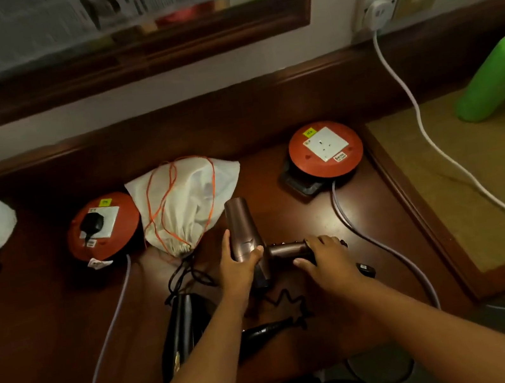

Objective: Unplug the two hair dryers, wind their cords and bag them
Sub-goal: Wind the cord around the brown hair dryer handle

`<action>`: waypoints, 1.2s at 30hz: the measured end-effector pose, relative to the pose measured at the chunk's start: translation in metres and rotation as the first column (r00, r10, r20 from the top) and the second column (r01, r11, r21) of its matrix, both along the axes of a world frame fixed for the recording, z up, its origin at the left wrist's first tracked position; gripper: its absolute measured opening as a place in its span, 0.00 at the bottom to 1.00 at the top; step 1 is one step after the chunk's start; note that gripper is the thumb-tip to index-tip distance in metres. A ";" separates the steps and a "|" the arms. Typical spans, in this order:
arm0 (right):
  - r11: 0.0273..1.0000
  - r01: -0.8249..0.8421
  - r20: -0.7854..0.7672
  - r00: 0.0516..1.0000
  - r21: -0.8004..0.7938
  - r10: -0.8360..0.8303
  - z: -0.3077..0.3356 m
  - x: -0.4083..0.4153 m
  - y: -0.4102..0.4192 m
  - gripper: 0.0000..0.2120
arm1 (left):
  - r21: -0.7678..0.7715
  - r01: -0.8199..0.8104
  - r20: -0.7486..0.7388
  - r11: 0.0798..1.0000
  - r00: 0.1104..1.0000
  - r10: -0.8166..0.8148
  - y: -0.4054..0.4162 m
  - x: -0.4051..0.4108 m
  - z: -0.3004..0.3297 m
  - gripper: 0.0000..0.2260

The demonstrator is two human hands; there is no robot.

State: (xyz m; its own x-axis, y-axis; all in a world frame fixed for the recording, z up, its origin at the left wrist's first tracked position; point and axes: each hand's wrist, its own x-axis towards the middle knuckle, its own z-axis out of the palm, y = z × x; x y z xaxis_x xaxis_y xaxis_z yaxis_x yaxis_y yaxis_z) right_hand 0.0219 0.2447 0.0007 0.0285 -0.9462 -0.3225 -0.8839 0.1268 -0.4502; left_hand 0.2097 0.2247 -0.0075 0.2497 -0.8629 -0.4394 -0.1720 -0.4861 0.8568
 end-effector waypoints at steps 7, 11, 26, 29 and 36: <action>0.999 0.021 0.065 0.998 -0.036 -0.019 -0.015 -0.001 0.001 0.29 | 0.045 0.021 -0.048 0.999 0.999 -0.019 -0.003 0.004 -0.021 0.36; 0.996 -0.091 -0.082 0.993 -0.023 0.089 -0.019 0.006 0.002 0.29 | 0.050 0.034 -0.075 0.998 0.997 -0.030 -0.009 0.007 -0.027 0.36; 0.958 -0.284 -0.415 0.867 0.047 0.277 -0.021 0.010 -0.032 0.20 | 0.060 0.171 0.083 0.984 0.981 -0.175 -0.035 0.019 -0.053 0.43; 0.944 -0.307 -0.429 0.841 0.121 0.329 -0.016 0.000 -0.051 0.17 | 0.037 0.178 0.081 0.983 0.980 -0.180 -0.036 0.020 -0.055 0.42; 0.916 -0.360 -0.323 0.858 0.178 0.400 -0.017 -0.014 -0.060 0.19 | 0.025 0.175 0.084 0.984 0.981 -0.177 -0.037 0.017 -0.055 0.43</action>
